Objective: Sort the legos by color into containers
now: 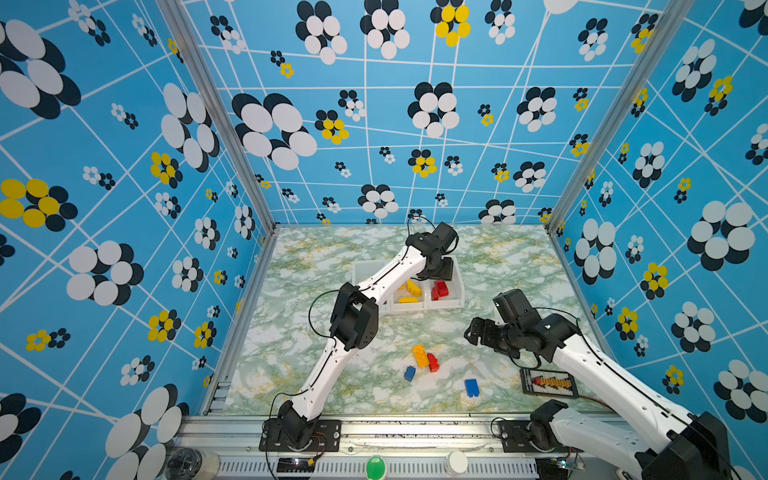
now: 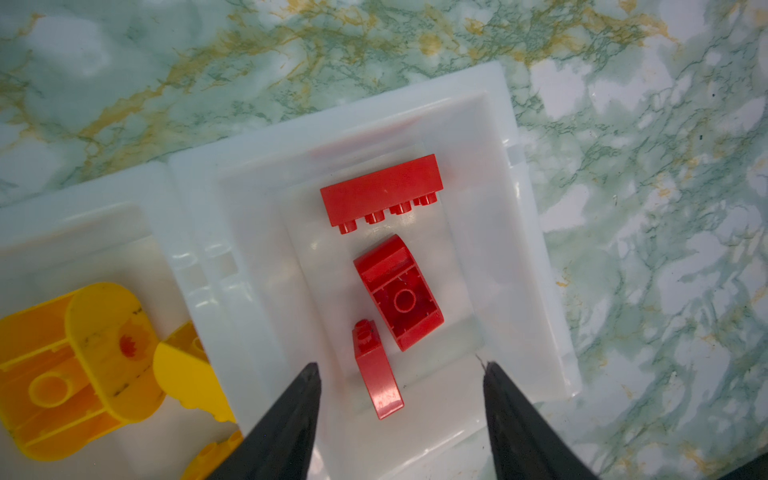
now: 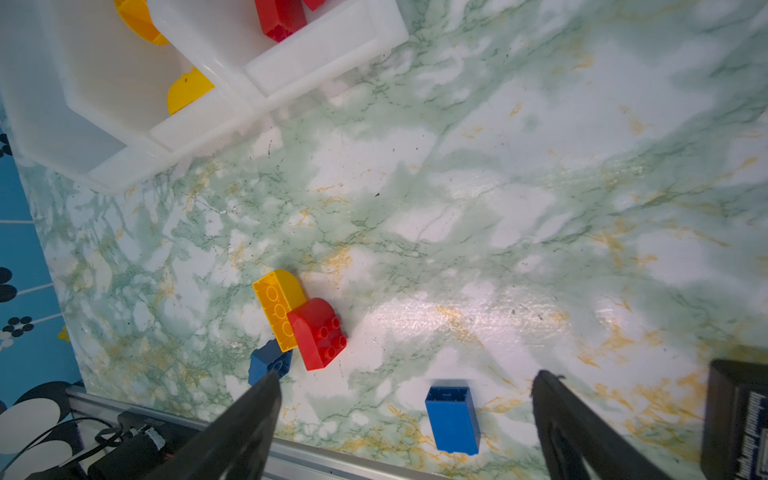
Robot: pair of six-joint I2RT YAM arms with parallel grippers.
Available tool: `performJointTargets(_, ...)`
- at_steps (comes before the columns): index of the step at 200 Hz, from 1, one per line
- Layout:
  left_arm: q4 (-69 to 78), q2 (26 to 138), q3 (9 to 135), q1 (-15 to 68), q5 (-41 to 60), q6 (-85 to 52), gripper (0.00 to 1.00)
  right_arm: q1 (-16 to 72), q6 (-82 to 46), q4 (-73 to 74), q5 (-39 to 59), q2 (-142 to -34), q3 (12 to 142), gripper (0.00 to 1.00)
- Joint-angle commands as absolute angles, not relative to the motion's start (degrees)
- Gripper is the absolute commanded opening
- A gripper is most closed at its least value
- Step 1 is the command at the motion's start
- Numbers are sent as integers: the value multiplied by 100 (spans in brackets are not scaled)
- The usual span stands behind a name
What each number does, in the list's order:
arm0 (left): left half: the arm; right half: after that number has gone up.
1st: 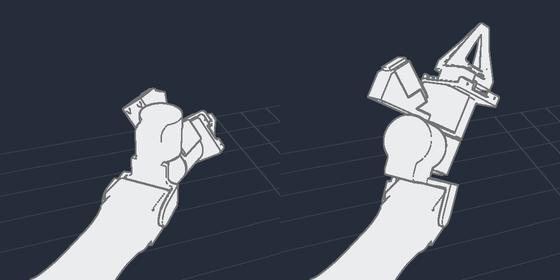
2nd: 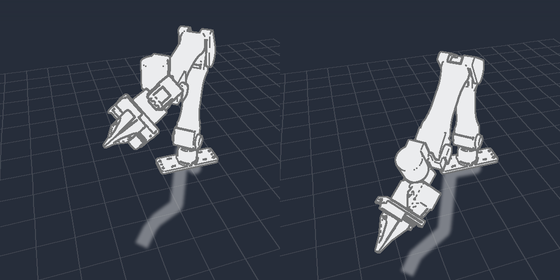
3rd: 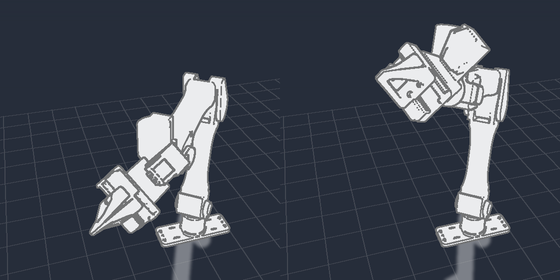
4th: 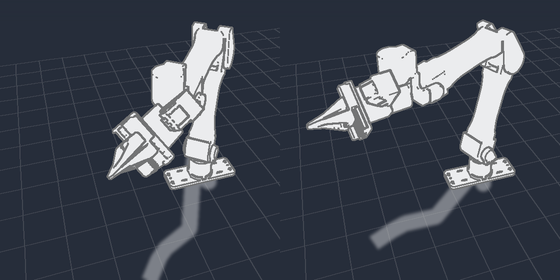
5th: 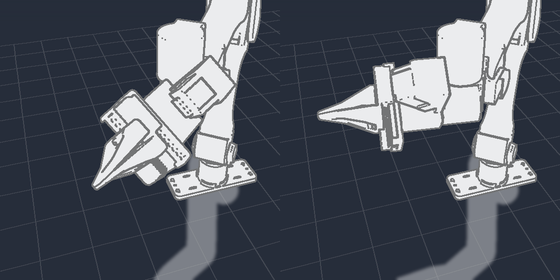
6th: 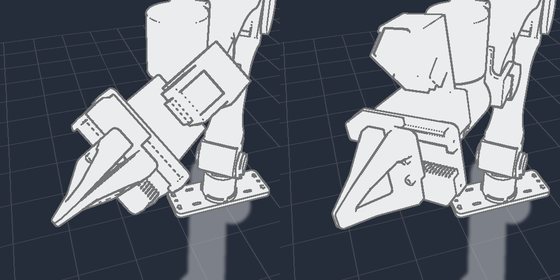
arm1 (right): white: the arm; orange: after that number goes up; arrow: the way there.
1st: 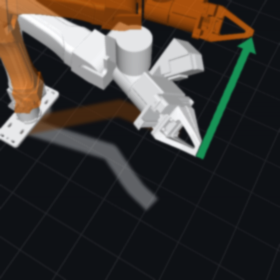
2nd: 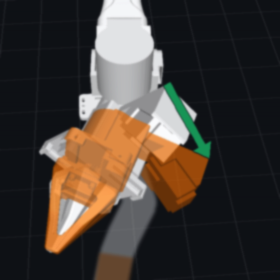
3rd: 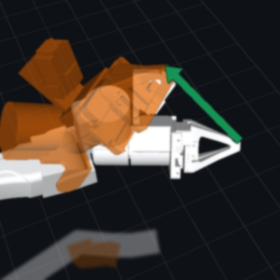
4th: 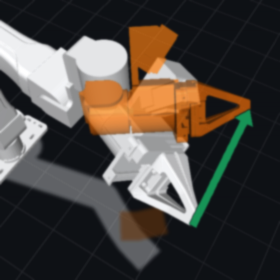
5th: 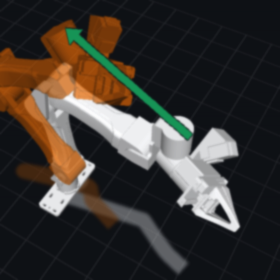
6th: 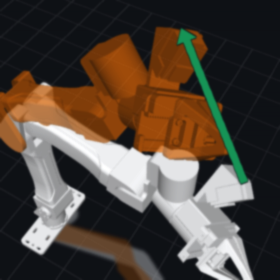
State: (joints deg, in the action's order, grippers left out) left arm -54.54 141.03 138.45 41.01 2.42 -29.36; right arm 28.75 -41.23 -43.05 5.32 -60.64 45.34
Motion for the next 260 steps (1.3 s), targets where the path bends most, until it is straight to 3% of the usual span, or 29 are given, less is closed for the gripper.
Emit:
performJointTargets(1, -5438, 13643, 13947, 4174, 367, -2970, 66, 2848, -4002, -4489, 657, -6142, 4475, 96)
performJointTargets(60, -4543, 12324, 12124, 4160, 552, -3264, 72, 3043, -3898, -4840, 526, -6044, 4224, 96)
performJointTargets(146, -3623, 10198, 9026, 3752, 916, -3553, 78, 4235, -4579, -5253, -113, -6053, 3964, 92)
performJointTargets(260, -3436, 8725, 7186, 3166, 1132, -3642, 84, 5108, -5144, -4738, -272, -7056, 3903, 80)
